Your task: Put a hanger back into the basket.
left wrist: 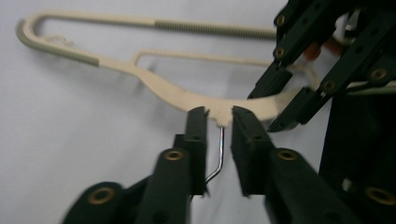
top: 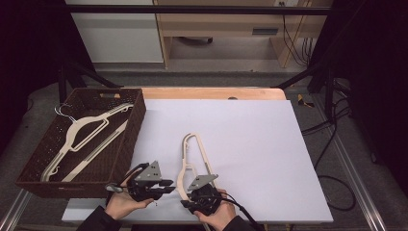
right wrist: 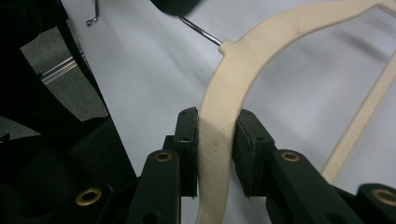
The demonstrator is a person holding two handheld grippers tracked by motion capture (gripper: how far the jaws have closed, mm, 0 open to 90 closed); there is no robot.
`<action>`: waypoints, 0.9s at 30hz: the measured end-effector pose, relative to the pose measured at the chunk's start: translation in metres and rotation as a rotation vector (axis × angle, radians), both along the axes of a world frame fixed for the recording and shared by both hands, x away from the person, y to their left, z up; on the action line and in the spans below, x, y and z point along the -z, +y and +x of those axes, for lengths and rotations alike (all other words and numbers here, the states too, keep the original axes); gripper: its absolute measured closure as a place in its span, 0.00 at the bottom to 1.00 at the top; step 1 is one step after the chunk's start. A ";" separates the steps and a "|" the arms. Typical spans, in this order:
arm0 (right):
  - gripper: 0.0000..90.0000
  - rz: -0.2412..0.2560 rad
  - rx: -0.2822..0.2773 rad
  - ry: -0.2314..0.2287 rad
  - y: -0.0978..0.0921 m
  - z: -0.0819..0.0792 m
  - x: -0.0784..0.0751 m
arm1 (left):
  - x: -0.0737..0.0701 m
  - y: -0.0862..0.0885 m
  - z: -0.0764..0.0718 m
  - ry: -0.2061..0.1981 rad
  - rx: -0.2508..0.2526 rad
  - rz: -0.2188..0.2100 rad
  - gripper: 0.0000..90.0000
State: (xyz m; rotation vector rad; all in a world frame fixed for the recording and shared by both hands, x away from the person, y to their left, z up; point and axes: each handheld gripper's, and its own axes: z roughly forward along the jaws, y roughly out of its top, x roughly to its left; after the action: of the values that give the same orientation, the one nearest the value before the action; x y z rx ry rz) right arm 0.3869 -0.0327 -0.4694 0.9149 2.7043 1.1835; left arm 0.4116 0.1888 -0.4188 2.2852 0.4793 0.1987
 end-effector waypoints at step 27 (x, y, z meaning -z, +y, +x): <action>0.85 0.024 0.113 -0.097 -0.058 0.014 -0.045 | -0.031 0.043 0.001 -0.152 -0.218 -0.280 0.22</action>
State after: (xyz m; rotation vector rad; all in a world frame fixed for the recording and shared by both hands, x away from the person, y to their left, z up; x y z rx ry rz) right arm 0.4007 -0.0902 -0.4244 0.9726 2.5329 1.2070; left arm 0.4124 0.2321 -0.3873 1.9276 0.6349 0.3861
